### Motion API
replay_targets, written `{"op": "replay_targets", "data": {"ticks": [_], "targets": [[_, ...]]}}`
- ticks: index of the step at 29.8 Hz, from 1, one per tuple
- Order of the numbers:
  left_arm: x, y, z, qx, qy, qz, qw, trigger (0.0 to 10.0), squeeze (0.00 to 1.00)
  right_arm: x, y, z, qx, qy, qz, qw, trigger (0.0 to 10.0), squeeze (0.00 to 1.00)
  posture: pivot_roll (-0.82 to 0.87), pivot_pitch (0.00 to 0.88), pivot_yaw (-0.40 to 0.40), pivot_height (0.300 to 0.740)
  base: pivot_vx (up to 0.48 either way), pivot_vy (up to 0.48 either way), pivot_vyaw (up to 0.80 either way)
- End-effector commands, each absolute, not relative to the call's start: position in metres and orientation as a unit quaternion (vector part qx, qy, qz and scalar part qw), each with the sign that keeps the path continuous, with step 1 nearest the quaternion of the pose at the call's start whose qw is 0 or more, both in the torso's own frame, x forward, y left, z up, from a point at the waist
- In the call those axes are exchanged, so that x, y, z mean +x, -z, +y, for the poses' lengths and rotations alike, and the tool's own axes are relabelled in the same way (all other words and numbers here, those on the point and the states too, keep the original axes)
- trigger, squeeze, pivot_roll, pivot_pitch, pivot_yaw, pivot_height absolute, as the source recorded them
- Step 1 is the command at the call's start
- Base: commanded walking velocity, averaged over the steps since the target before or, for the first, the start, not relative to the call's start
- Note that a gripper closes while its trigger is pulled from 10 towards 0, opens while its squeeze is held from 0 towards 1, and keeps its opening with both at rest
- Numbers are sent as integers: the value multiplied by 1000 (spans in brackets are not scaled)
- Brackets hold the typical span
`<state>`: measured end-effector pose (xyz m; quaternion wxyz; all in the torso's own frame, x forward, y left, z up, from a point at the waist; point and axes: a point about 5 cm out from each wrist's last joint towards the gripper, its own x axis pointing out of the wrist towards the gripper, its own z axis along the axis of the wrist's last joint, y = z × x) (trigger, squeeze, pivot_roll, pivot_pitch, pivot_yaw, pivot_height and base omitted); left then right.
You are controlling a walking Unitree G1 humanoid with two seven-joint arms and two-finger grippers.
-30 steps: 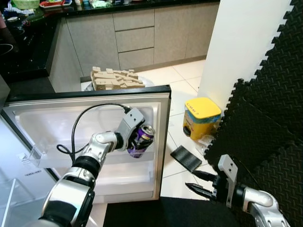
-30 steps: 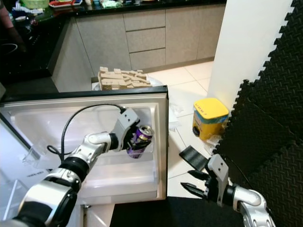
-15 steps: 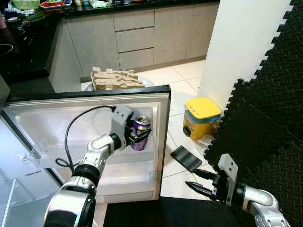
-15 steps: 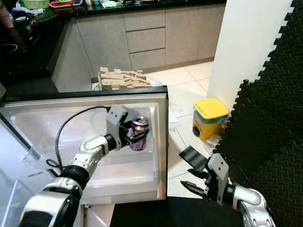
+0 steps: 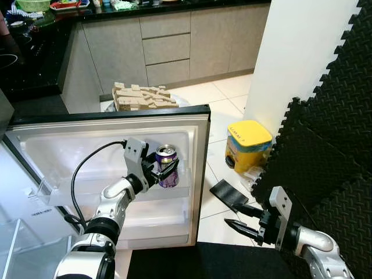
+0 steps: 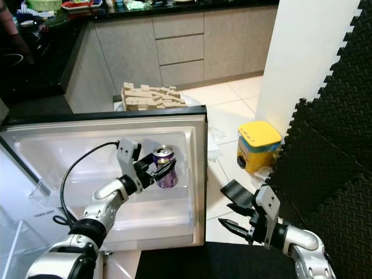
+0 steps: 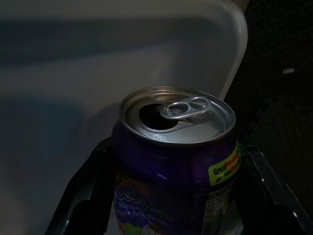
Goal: Restocking fridge
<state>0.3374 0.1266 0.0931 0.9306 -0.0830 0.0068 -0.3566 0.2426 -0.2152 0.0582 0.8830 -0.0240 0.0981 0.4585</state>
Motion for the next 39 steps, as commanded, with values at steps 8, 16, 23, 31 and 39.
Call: {"op": "replay_targets", "data": {"ticks": [8,16,23,31,39], "targets": [[328,-89,114,-111,356,-32,927,10000,0,241,-59,-215,-20,-464,97,880,10000,0,-84,16,46,740,0,0,0],[323,-77,111,-61,323,-27,944,10000,0,241,-60,-215,-20,-464,96,881,10000,0,-86,16,49,740,0,0,0],[322,-76,110,-32,305,-34,951,10000,0,241,-60,-215,-20,-464,96,881,10000,0,-85,16,50,740,0,0,0],[318,-74,97,-39,320,-40,946,10000,0,242,-60,-215,-19,-464,96,880,10000,0,-84,15,48,740,0,0,0],[311,-67,87,-28,334,-35,941,10000,0,241,-60,-214,-18,-466,95,879,10000,0,-86,16,51,740,0,0,0]]}}
